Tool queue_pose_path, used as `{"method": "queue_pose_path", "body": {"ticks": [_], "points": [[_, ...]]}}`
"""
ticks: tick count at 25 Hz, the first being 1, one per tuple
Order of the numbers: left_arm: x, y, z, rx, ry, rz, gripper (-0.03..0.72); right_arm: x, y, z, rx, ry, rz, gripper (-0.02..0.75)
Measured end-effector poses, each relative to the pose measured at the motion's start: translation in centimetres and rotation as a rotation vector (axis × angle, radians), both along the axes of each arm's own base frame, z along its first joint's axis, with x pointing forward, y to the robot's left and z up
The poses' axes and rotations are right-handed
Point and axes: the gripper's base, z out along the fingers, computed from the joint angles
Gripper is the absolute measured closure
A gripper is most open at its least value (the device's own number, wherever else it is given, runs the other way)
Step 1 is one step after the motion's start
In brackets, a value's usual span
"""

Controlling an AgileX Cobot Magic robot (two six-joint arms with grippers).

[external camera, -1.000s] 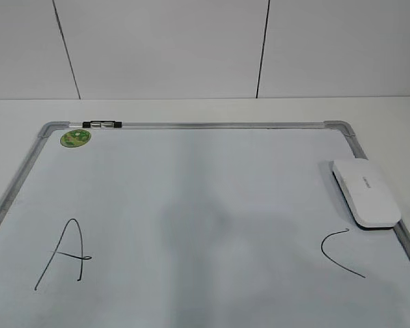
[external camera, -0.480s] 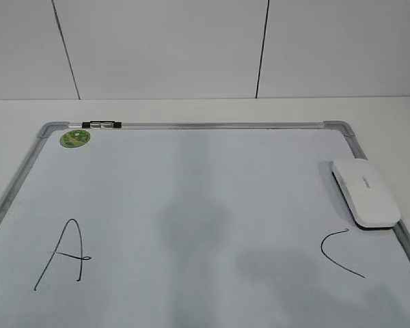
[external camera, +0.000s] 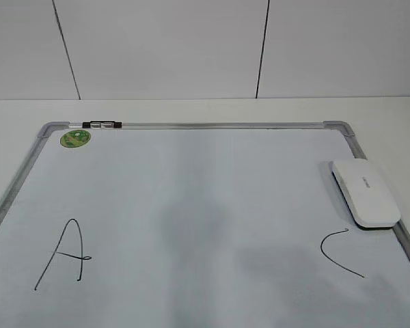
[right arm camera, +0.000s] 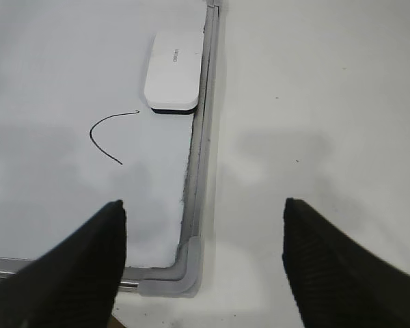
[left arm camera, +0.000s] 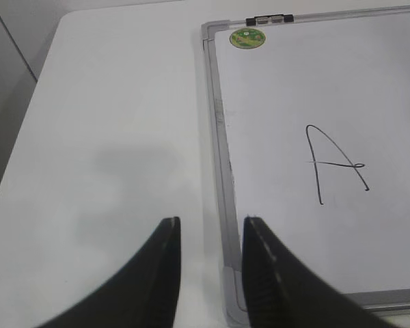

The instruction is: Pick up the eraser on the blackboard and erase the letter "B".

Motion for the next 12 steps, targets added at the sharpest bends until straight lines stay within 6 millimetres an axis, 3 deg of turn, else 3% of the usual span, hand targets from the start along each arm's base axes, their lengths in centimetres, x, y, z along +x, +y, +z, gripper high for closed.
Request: {"method": "queue_pose_path", "body": {"ticks": [12], "points": [[0.01,-0.10,0.00,-0.010,-0.001,-0.007,0.452,0.02,0.03,0.03,0.003,-0.003,0.002,0.187]]}}
